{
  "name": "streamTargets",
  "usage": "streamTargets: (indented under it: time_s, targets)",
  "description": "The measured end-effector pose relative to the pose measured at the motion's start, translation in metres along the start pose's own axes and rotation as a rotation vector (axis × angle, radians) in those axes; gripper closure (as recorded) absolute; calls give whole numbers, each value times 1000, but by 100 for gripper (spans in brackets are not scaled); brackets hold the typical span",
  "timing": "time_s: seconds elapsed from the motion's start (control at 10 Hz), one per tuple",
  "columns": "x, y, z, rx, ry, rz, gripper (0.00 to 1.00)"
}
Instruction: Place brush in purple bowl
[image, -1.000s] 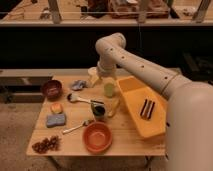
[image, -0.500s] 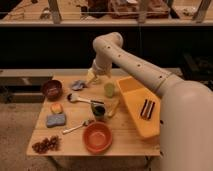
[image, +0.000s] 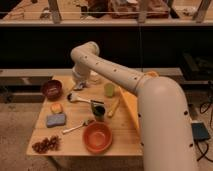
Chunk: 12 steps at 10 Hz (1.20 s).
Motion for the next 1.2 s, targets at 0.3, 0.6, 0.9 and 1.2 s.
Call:
streamTargets:
  time_s: [0.3,0.6,0.9,1.2]
  targets:
    - [-3,-14,54,17,-40,-41,20]
    - [-21,7,76,11,-56,-49,20]
    - [-35,25,97,5,-91,-84,20]
    - [-37,23,120,-8,-127,-104,20]
